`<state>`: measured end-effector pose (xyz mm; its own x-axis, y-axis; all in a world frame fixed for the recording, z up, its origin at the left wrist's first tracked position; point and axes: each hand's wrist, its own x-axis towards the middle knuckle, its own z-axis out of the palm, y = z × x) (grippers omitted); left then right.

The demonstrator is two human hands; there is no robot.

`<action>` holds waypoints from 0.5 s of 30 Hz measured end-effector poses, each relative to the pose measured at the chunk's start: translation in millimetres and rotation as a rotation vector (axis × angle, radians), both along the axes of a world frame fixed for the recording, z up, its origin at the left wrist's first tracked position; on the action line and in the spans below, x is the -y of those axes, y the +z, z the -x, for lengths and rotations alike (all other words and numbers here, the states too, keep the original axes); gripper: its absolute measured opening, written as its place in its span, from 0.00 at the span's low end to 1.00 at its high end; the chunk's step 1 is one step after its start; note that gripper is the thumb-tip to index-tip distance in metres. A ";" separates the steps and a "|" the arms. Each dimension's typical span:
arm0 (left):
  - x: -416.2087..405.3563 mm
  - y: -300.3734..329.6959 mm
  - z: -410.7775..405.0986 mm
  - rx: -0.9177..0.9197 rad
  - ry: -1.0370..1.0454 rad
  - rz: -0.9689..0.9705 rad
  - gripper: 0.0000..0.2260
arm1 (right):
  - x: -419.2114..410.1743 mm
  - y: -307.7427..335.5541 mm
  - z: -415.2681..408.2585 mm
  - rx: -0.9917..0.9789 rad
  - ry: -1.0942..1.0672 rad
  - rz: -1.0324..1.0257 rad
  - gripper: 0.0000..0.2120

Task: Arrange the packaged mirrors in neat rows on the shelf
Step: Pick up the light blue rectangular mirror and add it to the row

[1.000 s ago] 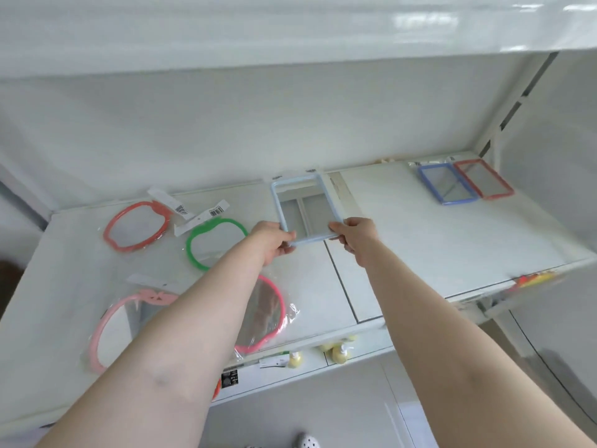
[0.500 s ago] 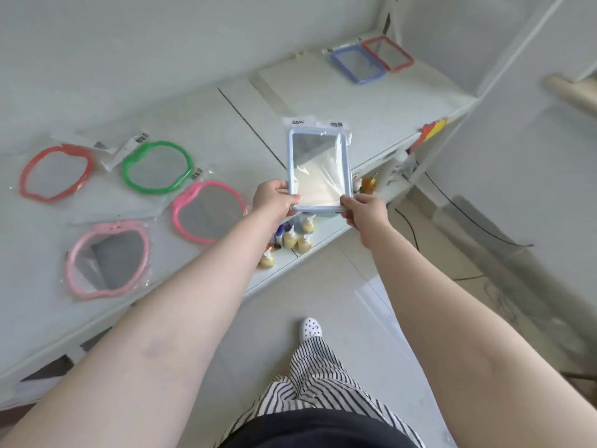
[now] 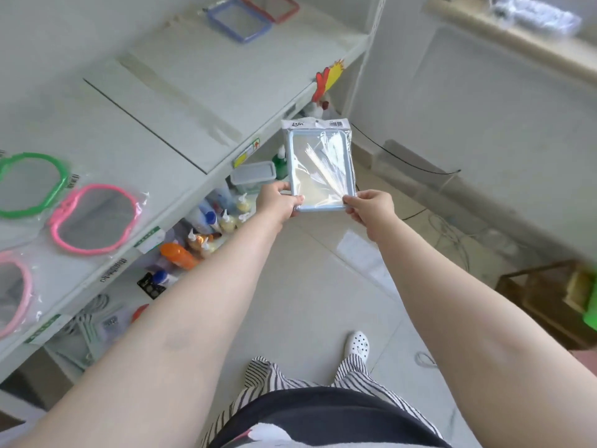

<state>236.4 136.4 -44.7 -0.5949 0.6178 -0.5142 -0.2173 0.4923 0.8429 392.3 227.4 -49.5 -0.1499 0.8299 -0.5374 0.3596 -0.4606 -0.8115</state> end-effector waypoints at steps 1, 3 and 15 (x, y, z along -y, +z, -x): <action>-12.0 -4.3 -11.2 -0.004 -0.007 0.006 0.18 | -12.0 -2.3 -12.4 0.002 -0.005 0.005 0.09; -35.4 -12.3 -33.9 0.002 -0.001 0.027 0.17 | -36.0 -5.9 -35.3 0.005 -0.004 0.015 0.10; -150.6 -21.3 -85.9 -0.026 0.112 0.030 0.13 | -166.7 -10.7 -78.0 0.016 0.134 -0.025 0.11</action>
